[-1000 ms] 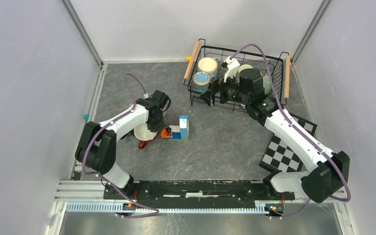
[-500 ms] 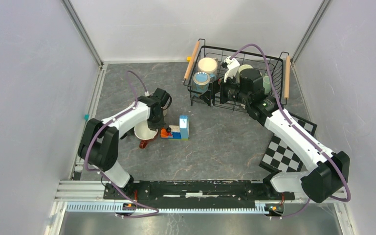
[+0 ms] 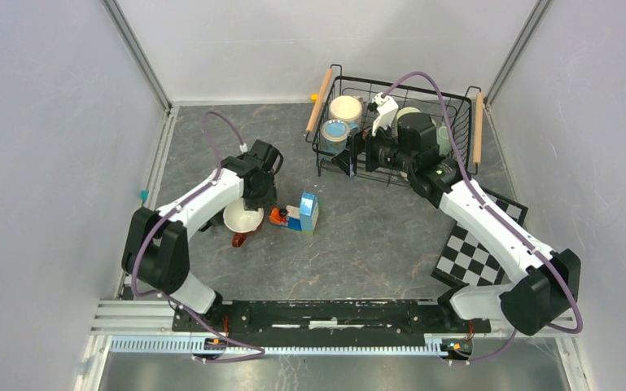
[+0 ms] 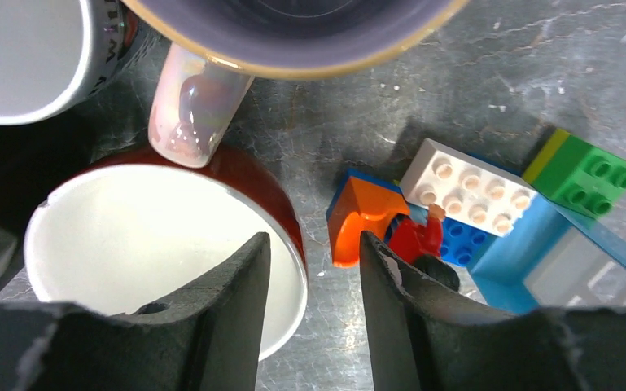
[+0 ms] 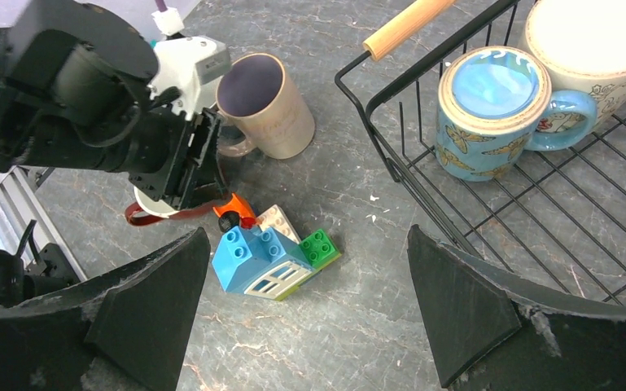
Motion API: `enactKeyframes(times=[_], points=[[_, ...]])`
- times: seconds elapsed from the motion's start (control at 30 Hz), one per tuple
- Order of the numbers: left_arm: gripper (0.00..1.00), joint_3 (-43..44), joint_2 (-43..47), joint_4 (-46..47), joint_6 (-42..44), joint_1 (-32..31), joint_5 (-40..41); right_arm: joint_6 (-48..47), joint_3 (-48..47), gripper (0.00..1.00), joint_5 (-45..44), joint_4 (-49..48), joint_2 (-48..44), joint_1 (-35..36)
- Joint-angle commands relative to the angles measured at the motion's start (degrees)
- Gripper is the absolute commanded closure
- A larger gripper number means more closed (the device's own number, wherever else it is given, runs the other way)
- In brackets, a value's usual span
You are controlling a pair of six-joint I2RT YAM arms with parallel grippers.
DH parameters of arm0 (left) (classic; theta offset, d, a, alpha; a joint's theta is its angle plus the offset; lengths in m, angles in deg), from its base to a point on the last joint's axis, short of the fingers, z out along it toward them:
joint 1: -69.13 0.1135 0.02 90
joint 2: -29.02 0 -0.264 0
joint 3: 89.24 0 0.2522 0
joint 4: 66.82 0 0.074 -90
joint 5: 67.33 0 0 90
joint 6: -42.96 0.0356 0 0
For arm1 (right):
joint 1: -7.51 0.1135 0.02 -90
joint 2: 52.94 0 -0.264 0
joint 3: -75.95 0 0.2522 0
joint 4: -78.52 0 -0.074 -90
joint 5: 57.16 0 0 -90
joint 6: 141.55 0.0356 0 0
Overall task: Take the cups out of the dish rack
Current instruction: Place the cup at the center of the board, then move the cup to the dish rack.
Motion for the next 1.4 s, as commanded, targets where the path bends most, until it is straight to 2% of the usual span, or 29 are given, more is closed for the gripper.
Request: enactKeyframes(times=[0.0, 0.33, 0.47, 0.67, 0.8, 1.03, 1.37], points=[[0.47, 2.5, 5.3, -0.7, 3.0, 0.1, -1.9, -0.5, -3.4, 0.02, -1.2, -0.5, 0.9, -0.1], [0.42, 5.0, 14.0, -3.0, 4.2, 0.1, -7.2, -0.6, -7.6, 0.02, -5.6, 3.0, 3.9, -0.1], [0.29, 7.1, 17.9, -3.0, 4.7, 0.1, -11.4, -0.8, -10.0, 0.02, -7.8, 5.0, 5.9, -0.1], [0.01, 9.6, 20.5, -2.0, 4.9, -0.1, -18.5, -1.4, -14.6, 0.02, -13.6, 8.4, 9.5, -0.5], [0.0, 10.7, 21.5, -0.9, 4.6, -0.5, -21.8, -1.5, -18.9, 0.02, -16.5, 12.5, 12.9, -4.2], [0.0, 12.3, 22.2, 0.0, 5.2, -0.9, -25.2, -0.6, -19.9, 0.02, -17.2, 13.7, 17.6, -14.6], [0.0, 12.1, 22.8, 0.8, 5.5, -1.1, -26.4, -2.9, -30.1, 0.02, -25.4, 18.7, 28.6, -19.9]])
